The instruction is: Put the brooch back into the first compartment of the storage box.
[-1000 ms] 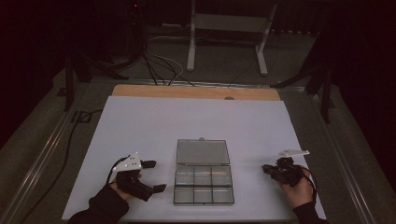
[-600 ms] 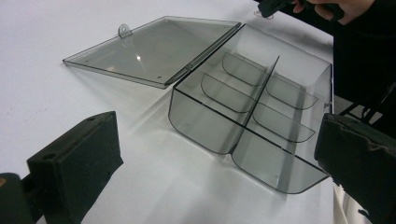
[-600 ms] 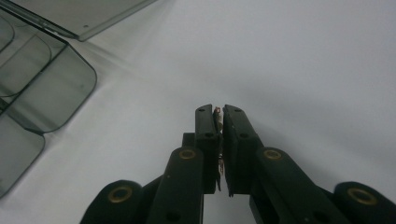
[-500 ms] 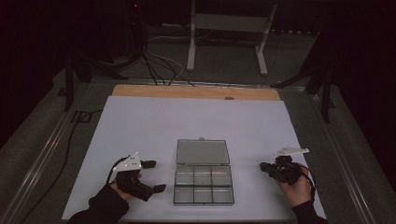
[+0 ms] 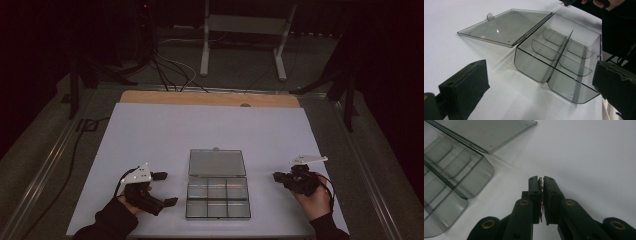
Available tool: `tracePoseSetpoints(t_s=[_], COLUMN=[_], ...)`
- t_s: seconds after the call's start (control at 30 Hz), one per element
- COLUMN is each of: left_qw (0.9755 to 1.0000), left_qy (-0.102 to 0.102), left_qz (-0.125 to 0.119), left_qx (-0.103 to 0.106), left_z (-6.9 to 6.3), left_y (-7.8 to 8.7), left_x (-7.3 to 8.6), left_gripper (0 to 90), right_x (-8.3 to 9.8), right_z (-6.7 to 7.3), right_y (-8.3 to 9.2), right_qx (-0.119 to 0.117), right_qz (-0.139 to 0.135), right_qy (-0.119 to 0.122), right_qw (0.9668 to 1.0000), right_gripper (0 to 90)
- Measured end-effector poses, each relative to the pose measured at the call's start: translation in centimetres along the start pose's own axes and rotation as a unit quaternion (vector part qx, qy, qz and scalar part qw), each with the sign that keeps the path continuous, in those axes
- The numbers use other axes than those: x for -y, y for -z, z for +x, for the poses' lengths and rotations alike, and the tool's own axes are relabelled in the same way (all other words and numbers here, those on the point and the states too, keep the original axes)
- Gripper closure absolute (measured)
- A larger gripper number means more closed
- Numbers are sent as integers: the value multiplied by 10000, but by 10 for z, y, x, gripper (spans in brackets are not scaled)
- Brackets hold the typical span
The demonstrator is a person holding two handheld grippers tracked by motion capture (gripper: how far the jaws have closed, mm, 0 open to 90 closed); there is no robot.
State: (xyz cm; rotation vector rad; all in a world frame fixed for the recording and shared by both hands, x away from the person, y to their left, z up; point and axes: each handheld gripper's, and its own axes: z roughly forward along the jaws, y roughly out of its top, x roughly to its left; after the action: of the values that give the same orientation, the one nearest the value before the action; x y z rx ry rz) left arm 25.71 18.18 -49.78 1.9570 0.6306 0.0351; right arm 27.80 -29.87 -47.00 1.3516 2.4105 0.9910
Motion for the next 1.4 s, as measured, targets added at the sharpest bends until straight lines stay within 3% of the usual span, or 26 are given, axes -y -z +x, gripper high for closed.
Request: tracePoseSetpoints(t_s=[0.73, 1.4], left_qw=[10000, 10000], left_qy=[-17, -53], left_qz=[-7, 0], left_qx=[11, -5], left_z=[0, -1], left_y=[1, 2], left_x=[0, -1], left_gripper=[15, 15], right_x=[-18, -38], right_z=[34, 69], right_y=[-10, -28], right_qx=[-411, -826], right_qz=[-7, -5], right_qy=[340, 696], right_qw=[9986, 9941], right_gripper=[859, 859])
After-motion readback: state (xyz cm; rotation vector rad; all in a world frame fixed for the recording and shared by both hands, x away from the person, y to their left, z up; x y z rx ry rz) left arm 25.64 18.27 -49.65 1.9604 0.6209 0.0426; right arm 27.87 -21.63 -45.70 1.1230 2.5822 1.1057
